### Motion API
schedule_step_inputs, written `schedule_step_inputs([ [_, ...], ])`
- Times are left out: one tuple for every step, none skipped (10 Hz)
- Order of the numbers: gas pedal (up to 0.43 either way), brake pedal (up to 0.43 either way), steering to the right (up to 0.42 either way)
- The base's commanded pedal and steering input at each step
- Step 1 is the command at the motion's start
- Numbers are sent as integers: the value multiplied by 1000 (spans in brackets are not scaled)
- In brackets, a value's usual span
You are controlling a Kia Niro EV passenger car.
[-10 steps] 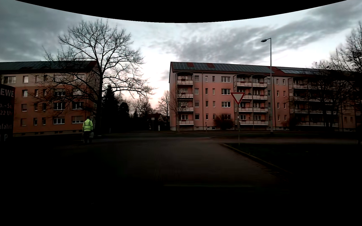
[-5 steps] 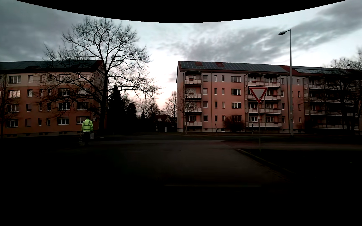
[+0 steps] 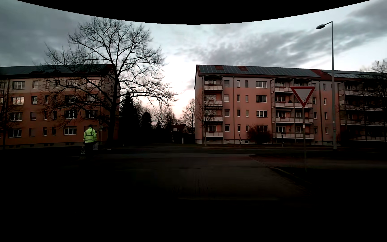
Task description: Follow the waypoints while adhering to traffic rules and regulations
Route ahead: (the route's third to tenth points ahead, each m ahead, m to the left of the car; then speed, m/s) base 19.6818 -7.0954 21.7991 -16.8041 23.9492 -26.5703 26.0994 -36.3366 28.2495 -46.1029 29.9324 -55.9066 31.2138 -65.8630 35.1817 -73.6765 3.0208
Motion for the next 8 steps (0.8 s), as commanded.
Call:
schedule_step_inputs([
  [0, 159, -73],
  [0, 159, -72],
  [0, 165, -72],
  [0, 171, -72],
  [0, 177, -72],
  [0, 183, -70],
  [0, 183, -69],
  [0, 195, -69],
])
